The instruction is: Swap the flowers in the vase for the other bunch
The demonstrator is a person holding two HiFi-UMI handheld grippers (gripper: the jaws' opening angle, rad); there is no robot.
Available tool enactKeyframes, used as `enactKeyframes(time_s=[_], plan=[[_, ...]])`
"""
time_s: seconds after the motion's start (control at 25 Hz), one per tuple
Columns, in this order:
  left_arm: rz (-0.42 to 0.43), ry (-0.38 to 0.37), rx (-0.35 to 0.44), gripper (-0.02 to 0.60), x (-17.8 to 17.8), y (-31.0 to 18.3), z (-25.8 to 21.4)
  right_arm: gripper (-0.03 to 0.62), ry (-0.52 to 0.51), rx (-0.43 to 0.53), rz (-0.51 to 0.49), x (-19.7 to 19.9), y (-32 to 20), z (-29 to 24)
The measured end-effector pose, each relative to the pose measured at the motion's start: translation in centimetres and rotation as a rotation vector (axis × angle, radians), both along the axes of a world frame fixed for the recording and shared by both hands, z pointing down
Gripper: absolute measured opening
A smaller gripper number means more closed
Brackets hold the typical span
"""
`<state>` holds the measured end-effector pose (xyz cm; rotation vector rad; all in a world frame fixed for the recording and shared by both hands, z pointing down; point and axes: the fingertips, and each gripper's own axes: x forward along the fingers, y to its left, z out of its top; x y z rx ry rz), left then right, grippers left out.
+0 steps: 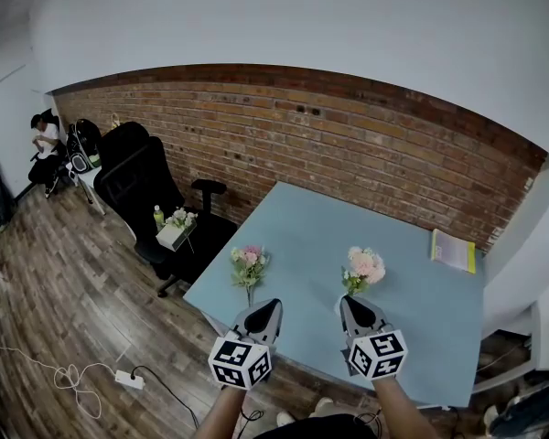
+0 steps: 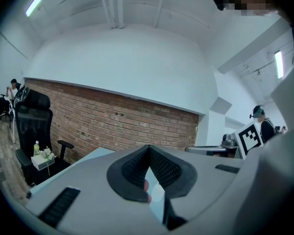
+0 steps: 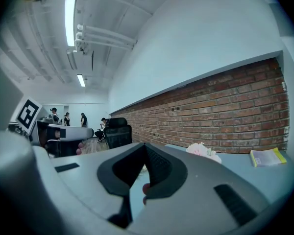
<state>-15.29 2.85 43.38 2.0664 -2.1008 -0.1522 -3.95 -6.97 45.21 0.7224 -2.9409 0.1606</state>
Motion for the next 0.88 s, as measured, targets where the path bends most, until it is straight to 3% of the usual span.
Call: enactKeyframes(time_s=[0.48,0.88], plan=[[0.079,-0.041,0.019,0.0,1.6,-2.2,-0.3,0.012,-0.007,0.028,0.001,-0.3,-2.0,-0.2],[0.087,-0.032,0.037,0.0,2.3,-6.3,-1.0,0.012,-0.006,0.089,0.036,1.2,-5.8,-1.2]])
